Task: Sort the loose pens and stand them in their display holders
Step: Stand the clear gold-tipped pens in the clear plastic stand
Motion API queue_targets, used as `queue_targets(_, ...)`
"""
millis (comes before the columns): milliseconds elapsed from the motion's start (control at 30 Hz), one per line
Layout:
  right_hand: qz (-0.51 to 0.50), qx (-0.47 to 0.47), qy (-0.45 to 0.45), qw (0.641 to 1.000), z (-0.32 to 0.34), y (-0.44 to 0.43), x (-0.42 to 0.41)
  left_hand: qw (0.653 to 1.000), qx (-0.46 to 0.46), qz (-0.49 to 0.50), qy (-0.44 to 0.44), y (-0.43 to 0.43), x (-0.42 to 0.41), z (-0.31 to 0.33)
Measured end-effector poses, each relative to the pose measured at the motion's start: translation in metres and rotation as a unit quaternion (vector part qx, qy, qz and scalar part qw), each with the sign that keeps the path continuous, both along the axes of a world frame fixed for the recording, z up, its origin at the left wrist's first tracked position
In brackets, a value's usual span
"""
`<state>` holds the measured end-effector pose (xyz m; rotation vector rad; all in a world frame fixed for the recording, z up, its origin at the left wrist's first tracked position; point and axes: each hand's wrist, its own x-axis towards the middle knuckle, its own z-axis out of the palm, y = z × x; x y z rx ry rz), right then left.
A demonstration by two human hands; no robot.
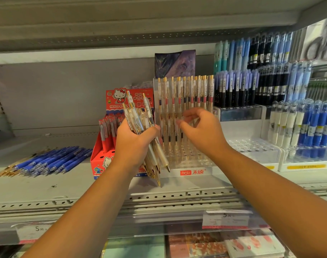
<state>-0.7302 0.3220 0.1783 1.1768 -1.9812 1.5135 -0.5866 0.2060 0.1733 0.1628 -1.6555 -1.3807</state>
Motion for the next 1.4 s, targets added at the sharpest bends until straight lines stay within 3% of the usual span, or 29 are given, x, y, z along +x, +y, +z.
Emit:
queue_targets(100, 0.070, -0.065, -0.015, 0.995, 0.006, 0.002, 0.011, 1.000, -0.013, -0.018, 0.005, -0.001, -0.001, -0.001)
queue_targets(333, 0.227, -0.040, -0.078, 0.970, 0.012, -0.006, 0.028, 0.996, -0.030, -0.078, 0.027, 0.000, -0.003, -0.001)
queue_targets(700, 0.238, -0.060, -0.198, 0.949, 0.017, -0.013, 0.032, 0.995, -0.074, -0.067, -0.002, 0.000, -0.005, -0.002)
queue_targets(1100, 0.278, -0.172, -0.262, 0.908, 0.025, -0.001, 0.023, 1.000, -0.021, 0.016, 0.006, -0.003, -0.005, -0.001)
queue_targets(1400, 0.147, -0.139, -0.121, 0.972, 0.025, 0.018, 0.000, 0.999, -0.019, 0.033, -0.010, -0.003, -0.004, -0.001)
